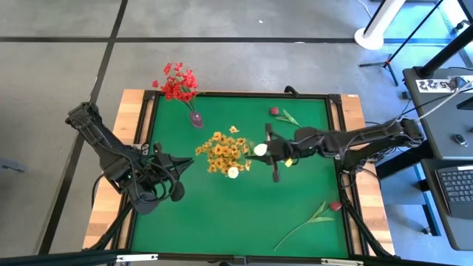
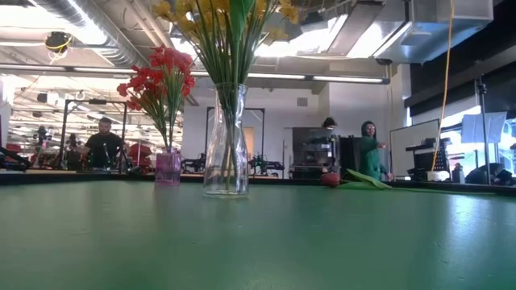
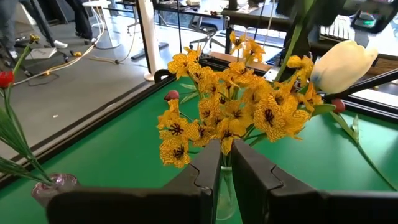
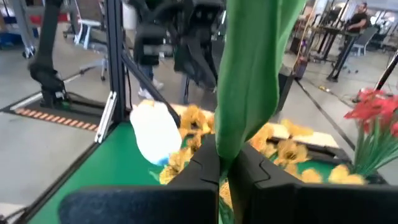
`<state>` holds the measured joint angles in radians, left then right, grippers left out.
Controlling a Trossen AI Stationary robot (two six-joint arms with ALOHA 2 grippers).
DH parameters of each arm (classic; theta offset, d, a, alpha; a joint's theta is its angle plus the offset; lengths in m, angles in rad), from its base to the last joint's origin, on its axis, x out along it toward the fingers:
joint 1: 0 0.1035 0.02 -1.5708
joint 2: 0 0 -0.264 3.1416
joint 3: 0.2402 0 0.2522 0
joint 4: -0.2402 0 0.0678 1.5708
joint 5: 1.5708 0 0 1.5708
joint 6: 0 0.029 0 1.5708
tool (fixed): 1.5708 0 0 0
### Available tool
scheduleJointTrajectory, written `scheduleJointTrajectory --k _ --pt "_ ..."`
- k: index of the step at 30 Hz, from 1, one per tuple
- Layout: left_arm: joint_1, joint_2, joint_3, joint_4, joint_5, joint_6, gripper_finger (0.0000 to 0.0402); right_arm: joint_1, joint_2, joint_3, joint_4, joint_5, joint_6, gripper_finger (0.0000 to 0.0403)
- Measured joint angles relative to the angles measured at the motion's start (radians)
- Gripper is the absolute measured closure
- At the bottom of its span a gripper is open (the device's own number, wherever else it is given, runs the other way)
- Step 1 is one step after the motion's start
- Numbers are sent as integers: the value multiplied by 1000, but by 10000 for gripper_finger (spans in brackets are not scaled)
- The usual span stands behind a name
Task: Sort flowers into vase by color
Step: Put the white tulip into the transparent vase
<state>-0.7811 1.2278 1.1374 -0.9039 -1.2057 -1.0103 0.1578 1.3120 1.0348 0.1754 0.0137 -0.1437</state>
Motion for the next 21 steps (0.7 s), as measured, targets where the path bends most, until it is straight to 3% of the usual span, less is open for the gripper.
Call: scheduleJointTrajectory --k 9,21 --pt "0 0 0 0 2 -8 367 -22 114 0 8 -28 17 393" --pt "0 0 0 0 3 -8 367 -21 131 0 0 -32 62 388"
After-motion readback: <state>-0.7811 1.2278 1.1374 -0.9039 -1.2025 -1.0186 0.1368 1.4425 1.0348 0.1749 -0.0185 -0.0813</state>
